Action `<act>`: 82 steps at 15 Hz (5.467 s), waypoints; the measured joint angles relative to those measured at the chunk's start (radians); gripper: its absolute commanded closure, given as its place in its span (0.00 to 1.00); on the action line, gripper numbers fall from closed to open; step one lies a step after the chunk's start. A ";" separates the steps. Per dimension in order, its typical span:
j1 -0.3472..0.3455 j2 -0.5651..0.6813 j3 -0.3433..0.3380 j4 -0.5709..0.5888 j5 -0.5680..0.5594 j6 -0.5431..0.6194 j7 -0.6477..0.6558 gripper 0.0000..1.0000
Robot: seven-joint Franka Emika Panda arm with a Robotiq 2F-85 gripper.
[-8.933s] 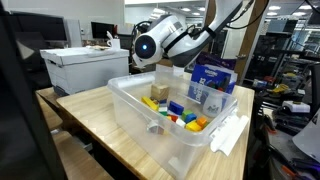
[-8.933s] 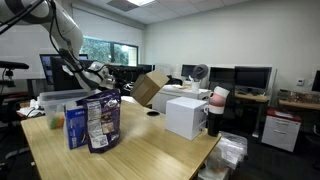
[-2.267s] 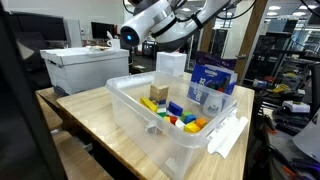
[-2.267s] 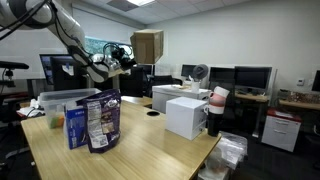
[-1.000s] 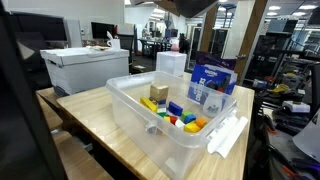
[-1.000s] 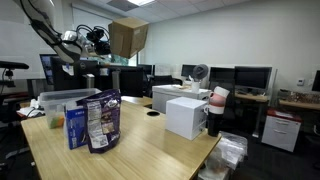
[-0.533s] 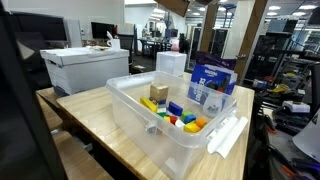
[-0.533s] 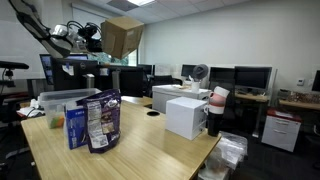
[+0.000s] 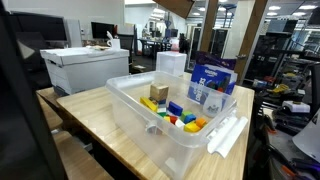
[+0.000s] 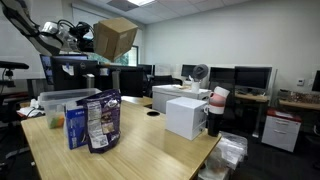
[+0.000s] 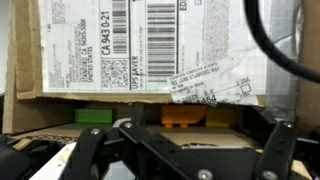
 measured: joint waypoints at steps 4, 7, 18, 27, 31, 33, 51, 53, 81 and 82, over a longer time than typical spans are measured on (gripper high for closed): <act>0.002 -0.033 0.012 -0.045 0.013 0.020 0.030 0.00; 0.004 -0.064 0.017 -0.096 0.013 0.027 0.089 0.00; 0.009 -0.140 0.013 -0.254 -0.082 0.064 0.295 0.00; 0.009 -0.169 0.010 -0.327 -0.164 0.125 0.382 0.00; 0.009 -0.179 0.010 -0.352 -0.234 0.146 0.389 0.00; 0.009 -0.183 0.010 -0.365 -0.274 0.155 0.389 0.00; 0.113 -0.190 0.108 -0.500 -0.394 0.030 0.399 0.00; 0.113 -0.190 0.108 -0.502 -0.395 0.006 0.421 0.00; 0.142 -0.100 0.141 -0.519 -0.517 -0.290 0.834 0.00; 0.142 -0.095 0.142 -0.518 -0.517 -0.296 0.851 0.00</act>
